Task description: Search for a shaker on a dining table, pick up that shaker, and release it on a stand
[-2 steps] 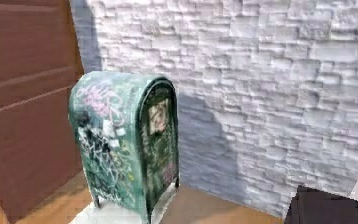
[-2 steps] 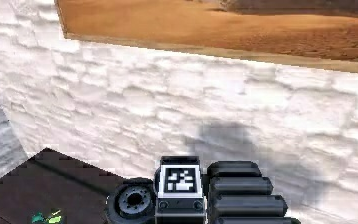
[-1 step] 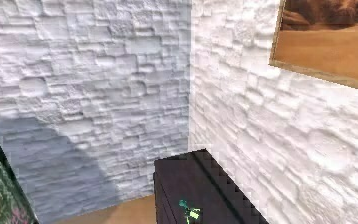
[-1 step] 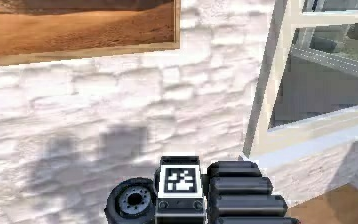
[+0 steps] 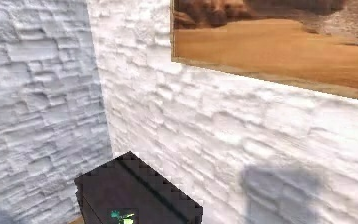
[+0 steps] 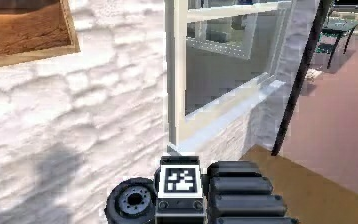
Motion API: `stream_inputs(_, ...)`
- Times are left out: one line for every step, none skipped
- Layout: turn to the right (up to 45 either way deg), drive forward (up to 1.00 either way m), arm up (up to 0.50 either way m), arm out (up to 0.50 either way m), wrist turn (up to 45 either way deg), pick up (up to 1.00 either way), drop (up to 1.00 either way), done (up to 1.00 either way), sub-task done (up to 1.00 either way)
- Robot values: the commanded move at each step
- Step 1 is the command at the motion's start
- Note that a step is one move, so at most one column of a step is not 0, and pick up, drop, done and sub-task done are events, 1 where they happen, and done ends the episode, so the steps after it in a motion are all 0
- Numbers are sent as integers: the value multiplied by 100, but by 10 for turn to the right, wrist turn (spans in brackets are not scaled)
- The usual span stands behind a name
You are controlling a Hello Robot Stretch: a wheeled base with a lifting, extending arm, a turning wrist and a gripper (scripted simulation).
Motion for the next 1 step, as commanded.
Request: stream_inputs(0,20,0,0,0,0,0,0,0)
